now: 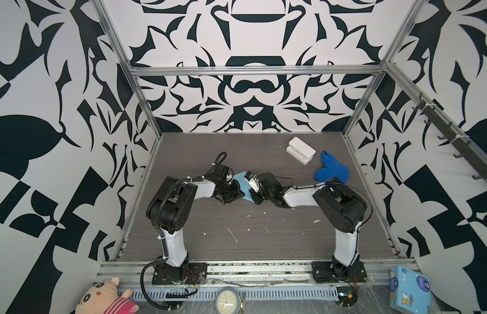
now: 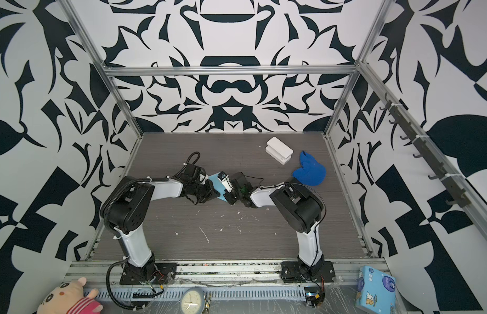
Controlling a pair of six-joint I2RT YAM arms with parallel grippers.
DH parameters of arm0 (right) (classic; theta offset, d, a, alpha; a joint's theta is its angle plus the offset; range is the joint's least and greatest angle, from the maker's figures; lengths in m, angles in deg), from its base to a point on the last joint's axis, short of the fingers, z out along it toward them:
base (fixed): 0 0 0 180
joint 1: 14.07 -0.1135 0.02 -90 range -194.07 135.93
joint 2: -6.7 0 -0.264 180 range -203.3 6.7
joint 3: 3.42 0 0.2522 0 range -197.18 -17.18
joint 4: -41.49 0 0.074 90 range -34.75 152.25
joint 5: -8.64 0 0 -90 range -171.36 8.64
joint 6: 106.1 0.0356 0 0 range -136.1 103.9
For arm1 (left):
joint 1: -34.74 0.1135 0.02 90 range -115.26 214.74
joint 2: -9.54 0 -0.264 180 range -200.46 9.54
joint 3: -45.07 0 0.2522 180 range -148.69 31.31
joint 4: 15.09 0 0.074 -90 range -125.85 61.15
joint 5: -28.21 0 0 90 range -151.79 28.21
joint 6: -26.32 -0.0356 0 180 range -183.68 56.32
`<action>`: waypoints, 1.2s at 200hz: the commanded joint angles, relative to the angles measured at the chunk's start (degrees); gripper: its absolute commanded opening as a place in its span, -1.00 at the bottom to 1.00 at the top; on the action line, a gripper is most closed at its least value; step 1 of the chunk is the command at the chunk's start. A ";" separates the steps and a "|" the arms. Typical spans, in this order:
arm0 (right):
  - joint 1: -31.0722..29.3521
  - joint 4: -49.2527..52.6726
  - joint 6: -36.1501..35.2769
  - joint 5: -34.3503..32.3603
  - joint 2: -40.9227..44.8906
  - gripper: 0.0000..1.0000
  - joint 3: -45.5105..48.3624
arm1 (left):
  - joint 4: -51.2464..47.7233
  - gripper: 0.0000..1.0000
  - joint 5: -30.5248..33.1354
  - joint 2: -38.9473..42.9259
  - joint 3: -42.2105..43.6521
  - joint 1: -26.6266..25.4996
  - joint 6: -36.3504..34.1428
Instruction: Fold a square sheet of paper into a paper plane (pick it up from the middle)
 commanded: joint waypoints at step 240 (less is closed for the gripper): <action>-0.93 29.70 52.46 10.88 5.64 -1.00 -13.57 | -8.29 -0.89 8.28 -2.91 0.87 -0.26 -4.75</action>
